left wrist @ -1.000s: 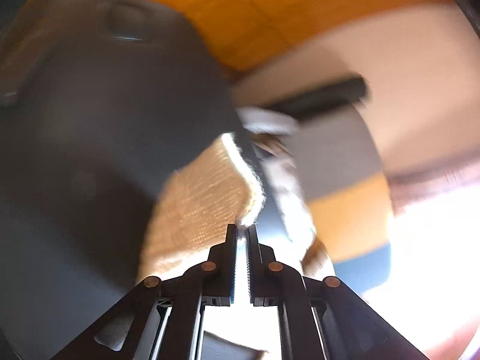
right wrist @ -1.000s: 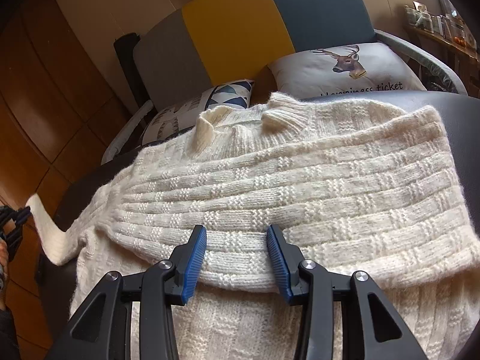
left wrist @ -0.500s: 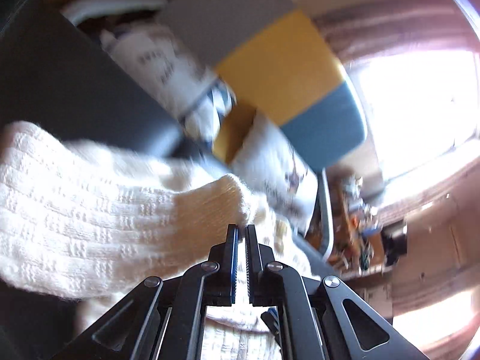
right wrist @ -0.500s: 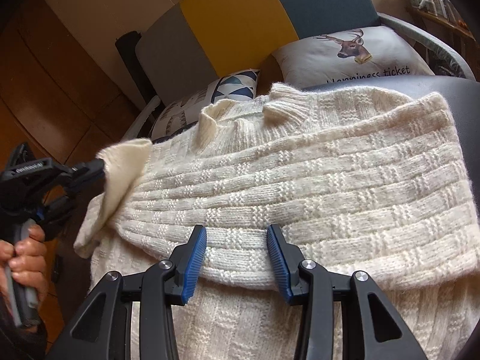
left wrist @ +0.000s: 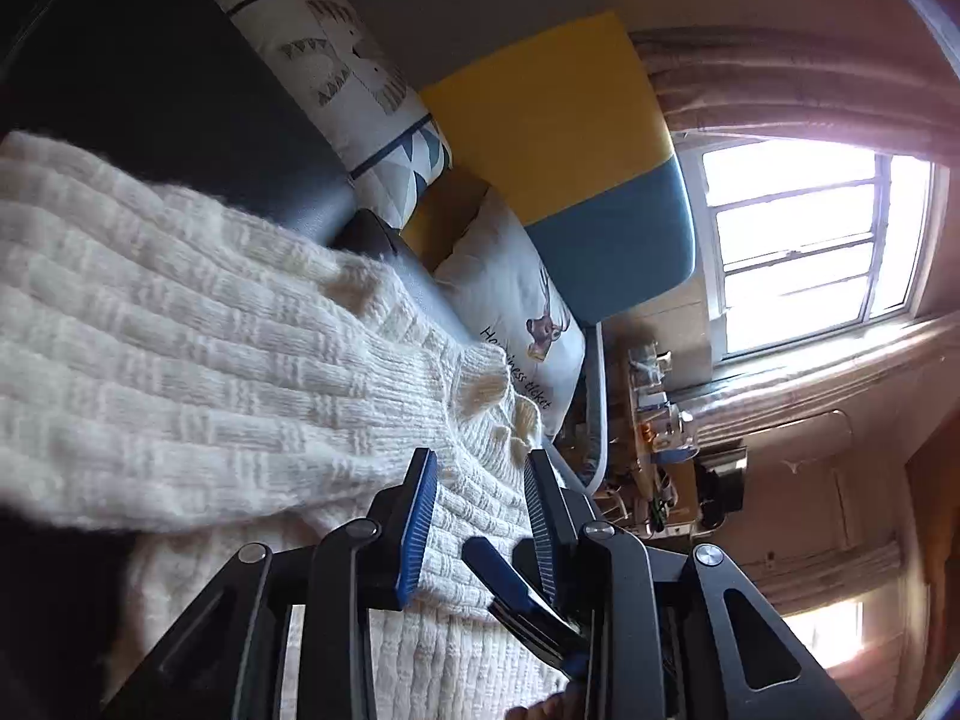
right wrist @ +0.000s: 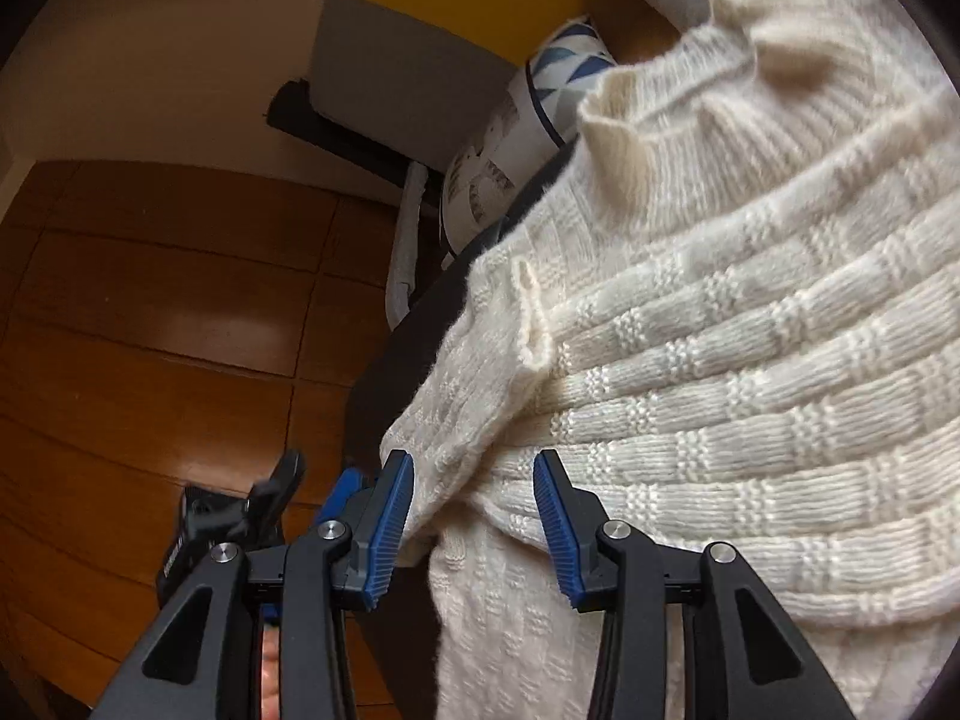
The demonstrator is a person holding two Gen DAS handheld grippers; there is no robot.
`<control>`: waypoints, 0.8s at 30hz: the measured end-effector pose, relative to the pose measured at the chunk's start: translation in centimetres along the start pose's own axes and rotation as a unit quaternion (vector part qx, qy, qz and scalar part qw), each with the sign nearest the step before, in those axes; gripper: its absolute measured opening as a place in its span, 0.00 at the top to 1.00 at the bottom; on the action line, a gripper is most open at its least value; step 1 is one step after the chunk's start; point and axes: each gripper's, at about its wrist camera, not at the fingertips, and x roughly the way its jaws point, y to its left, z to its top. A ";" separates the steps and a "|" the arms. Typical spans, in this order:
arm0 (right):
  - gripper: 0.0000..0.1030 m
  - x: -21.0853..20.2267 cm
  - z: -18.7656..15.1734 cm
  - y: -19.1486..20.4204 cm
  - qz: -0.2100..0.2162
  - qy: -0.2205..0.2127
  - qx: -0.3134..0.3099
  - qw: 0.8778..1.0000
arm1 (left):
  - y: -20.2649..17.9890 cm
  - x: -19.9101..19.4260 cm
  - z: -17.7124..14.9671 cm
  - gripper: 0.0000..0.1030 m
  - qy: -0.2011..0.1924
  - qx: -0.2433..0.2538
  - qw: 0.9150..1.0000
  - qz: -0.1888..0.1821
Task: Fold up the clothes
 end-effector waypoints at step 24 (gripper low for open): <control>0.95 4.7 -0.1 17.9 -0.165 -0.061 -0.262 0.949 | 12.0 -6.9 -1.6 0.46 -0.097 -0.250 0.950 -0.157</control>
